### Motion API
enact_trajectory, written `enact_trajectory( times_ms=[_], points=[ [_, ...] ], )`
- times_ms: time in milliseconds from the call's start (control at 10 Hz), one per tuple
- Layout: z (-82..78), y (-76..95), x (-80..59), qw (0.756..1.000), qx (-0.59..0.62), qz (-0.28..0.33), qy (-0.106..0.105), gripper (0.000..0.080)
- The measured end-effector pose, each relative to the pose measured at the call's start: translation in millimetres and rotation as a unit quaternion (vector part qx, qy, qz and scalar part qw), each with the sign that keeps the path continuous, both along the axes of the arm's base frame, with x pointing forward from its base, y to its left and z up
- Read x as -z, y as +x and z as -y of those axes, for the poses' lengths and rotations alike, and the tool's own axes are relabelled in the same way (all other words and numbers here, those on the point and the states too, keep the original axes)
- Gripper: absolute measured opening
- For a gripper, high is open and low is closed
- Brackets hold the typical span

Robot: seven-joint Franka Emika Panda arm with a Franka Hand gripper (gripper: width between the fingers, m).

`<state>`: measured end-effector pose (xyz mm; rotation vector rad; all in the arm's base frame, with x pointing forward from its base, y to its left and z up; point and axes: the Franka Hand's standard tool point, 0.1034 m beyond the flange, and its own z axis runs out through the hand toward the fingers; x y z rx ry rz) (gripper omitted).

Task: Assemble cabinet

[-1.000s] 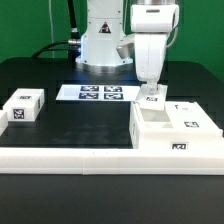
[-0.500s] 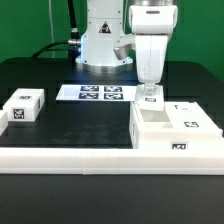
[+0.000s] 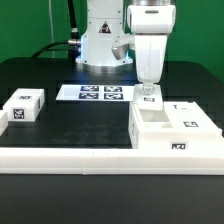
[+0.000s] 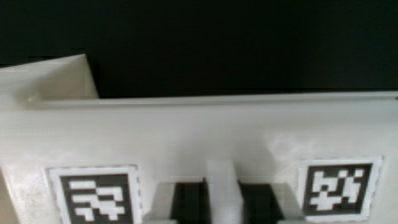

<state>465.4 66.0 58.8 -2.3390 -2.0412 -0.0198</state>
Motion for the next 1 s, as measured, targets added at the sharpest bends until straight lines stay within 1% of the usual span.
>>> enact_trajectory(
  times_ms=[200,300,600,800,900,1000],
  points=[
    [0.5,1.0,0.7,1.0,-0.006,0.0,0.0,0.007],
    [1.5,8.7,0.9,1.0,-0.024,0.008,0.003,0.007],
    [1.4,18.8,1.2,0.999,-0.032,0.014,0.005,0.007],
    [2.6,32.3,0.8,0.999,-0.035,0.01,0.004,0.007],
    [3.4,36.7,0.4,0.999,-0.035,0.013,0.003,0.007],
    [3.4,36.4,0.5,0.999,-0.035,0.013,0.003,0.007]
  ],
)
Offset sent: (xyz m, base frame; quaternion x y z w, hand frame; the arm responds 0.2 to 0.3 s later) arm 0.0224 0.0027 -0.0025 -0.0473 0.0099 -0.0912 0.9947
